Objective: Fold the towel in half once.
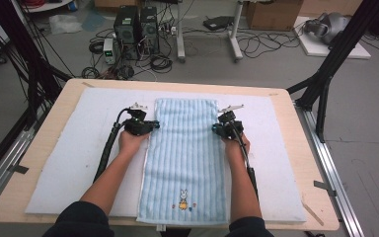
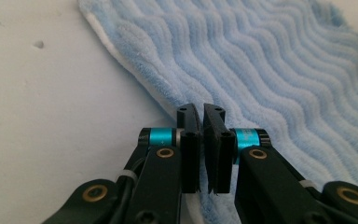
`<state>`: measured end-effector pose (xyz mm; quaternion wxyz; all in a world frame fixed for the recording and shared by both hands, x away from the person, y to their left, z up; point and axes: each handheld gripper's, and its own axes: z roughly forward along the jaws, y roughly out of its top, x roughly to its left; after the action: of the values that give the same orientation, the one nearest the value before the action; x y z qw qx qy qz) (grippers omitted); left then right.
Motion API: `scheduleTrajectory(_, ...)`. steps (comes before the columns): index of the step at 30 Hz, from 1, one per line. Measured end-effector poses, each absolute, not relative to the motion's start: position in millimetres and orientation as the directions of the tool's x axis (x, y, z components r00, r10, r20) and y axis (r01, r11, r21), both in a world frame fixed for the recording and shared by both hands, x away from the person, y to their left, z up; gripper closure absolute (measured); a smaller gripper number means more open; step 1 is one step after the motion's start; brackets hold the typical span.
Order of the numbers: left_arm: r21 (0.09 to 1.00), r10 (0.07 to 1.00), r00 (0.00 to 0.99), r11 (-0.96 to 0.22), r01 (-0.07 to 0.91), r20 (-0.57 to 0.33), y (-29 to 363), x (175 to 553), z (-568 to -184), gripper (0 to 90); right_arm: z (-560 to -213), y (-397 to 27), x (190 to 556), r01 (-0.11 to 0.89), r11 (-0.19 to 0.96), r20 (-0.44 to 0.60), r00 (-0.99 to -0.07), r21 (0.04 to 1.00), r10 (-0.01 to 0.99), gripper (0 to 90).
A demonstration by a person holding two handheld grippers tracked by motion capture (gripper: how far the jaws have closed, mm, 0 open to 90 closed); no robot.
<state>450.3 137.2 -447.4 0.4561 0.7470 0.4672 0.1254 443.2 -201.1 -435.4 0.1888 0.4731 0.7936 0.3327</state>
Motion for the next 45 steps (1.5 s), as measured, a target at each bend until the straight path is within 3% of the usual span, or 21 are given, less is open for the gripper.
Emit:
scheduleTrajectory(5,0.822,0.789,0.544,-0.091,0.562,-0.284,145.2,449.2,-438.2,84.9,-431.6,-206.4,439.9,0.598,0.277,0.058,-0.479,0.752,0.876,85.3)
scheduleTrajectory(21,0.859,0.707,0.646,-0.107,0.500,-0.288,159.1,405.2,-422.3,84.9,-415.7,-227.8,391.7,0.516,0.244,0.119,-0.573,0.821,0.811,85.3)
scheduleTrajectory(33,0.876,0.667,0.705,-0.165,0.453,-0.239,160.8,357.4,-424.9,84.6,-413.3,-230.8,345.1,0.500,0.298,0.114,-0.639,0.813,0.761,85.3)
scheduleTrajectory(45,0.851,0.651,0.719,-0.212,0.480,-0.244,164.4,333.0,-442.3,84.1,-430.6,-231.4,319.3,0.532,0.324,0.140,-0.657,0.782,0.741,85.0)
